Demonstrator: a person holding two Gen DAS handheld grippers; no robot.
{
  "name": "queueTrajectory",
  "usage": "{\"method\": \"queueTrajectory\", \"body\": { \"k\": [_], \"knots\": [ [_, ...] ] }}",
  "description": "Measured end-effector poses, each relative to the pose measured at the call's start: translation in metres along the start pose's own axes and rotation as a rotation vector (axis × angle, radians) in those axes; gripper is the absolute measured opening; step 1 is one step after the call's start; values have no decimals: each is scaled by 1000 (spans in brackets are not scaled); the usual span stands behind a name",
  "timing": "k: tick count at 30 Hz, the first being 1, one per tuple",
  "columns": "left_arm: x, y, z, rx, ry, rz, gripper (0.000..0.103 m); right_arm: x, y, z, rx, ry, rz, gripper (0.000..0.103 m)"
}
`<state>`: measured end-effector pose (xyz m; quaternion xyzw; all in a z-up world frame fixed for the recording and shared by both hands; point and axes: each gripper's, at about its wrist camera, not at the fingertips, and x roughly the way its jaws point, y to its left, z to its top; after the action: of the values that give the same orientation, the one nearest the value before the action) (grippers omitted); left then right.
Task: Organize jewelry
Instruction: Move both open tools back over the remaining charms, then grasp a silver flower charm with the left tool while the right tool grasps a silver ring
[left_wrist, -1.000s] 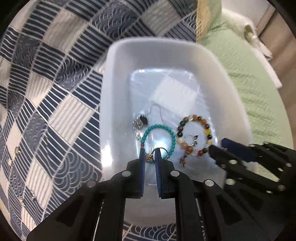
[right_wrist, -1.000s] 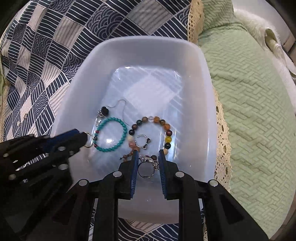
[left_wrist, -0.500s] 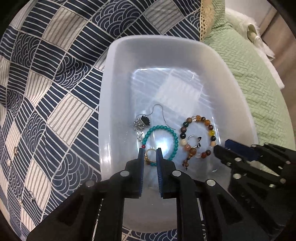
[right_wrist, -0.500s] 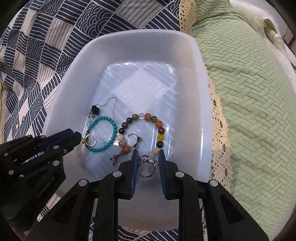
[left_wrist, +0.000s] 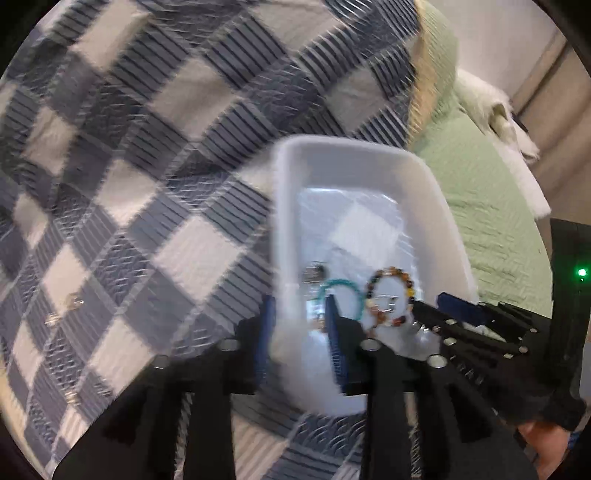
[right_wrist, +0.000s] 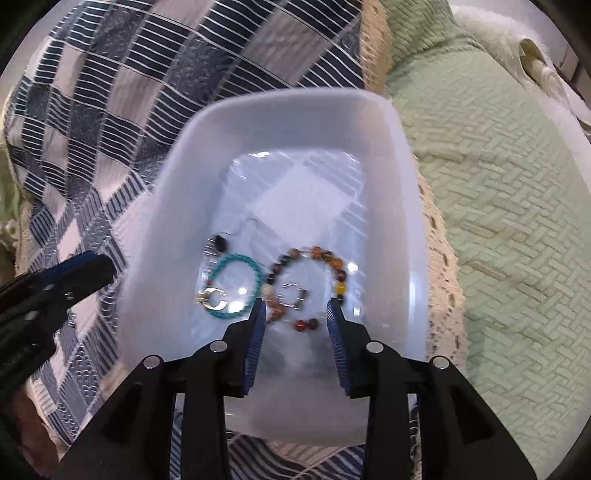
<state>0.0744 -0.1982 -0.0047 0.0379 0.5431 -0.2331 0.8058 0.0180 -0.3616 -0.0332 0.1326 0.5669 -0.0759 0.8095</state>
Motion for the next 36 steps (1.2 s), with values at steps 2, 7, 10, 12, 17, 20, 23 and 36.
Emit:
{"method": "queueTrajectory", "body": {
  "k": [2,7,10,12,17,20,23,36],
  "knots": [
    [-19,30,-4,-47,-17,22,36,-7,18,2,-23,-24,26,40],
    [-49,111,-13,-210,-17,70,44,-23,79,1,-121,-77,99,48],
    [-63,152,-23,-285,-16,100,50,-30,115,-1,-182,-99,120,63],
    [-69,172,-33,-303,-14,149,53,-29,139,-4,-229,-95,125,64],
    [-67,198,-58,-314,9,204,58,-16,183,-7,-279,-65,137,64],
    [-55,211,-75,-340,45,194,58,-7,203,-12,-285,-47,145,64],
    [-49,218,-89,-351,54,169,58,1,221,-18,-293,-27,151,64],
    [0,236,-122,-339,156,207,48,25,251,-29,-338,19,119,64]
  ]
}}
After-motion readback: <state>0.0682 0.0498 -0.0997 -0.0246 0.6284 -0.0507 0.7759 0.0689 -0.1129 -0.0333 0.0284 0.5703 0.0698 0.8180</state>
